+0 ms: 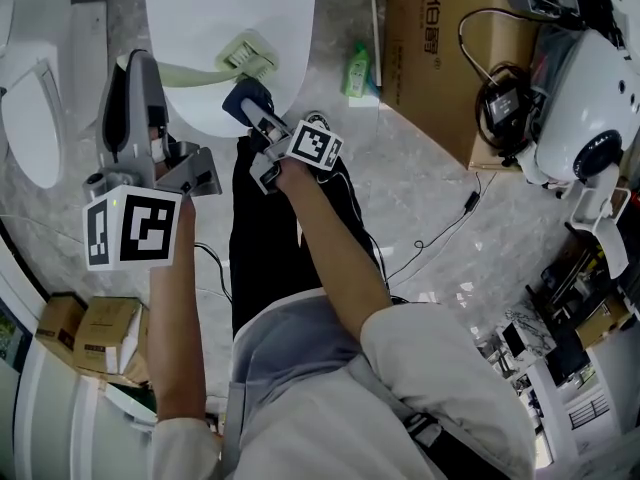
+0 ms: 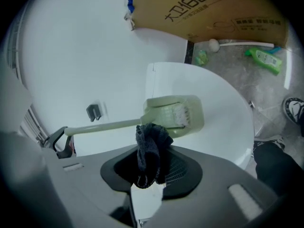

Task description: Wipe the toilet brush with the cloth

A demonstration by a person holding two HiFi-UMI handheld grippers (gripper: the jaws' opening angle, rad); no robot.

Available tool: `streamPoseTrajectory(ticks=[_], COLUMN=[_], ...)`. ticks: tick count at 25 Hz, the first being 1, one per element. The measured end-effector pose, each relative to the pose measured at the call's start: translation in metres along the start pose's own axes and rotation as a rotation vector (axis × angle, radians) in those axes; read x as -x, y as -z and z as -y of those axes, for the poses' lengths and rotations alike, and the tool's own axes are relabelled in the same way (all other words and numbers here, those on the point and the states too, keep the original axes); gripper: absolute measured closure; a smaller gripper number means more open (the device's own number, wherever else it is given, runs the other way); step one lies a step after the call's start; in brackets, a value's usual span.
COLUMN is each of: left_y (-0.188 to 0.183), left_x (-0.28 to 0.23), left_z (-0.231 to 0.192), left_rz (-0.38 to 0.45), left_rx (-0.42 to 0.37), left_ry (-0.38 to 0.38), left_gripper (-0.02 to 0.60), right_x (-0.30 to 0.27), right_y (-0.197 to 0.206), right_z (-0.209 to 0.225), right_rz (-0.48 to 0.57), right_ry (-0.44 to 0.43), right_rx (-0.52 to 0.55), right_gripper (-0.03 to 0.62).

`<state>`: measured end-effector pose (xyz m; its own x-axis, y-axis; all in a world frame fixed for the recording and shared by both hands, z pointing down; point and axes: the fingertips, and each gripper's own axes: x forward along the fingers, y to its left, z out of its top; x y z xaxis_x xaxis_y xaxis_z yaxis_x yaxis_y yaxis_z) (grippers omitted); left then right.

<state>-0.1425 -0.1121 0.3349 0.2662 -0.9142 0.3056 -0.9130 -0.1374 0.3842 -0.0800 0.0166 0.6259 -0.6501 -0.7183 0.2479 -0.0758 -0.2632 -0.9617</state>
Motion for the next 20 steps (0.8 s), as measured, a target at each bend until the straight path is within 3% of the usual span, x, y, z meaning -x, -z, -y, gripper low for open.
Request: streamPoseTrajectory(ticks=[4, 8, 11, 20], left_y=[0.000, 0.000, 0.000, 0.001], left_x=[-0.001, -0.001, 0.000, 0.000], left_z=[0.002, 0.002, 0.002, 0.002], left_rz=[0.003, 0.003, 0.000, -0.003], left_rx=[-0.003, -0.004, -0.005, -0.003], left_ry=[0.002, 0.000, -0.001, 0.000], left_gripper=[0.581, 0.581, 0.581, 0.581], right_x=[0.006, -0.002, -0.010, -0.008], right_y=[-0.022, -0.021, -0.015, -0.024], right_z=[0.004, -0.001, 0.003, 0.033], right_rz=[0.040, -0.011, -0.062, -0.096], right_ry=[0.012, 0.013, 0.059, 0.194], right_rx=[0.015, 0.086, 0.142, 0.162], right_gripper=[0.494, 0.494, 0.494, 0.494])
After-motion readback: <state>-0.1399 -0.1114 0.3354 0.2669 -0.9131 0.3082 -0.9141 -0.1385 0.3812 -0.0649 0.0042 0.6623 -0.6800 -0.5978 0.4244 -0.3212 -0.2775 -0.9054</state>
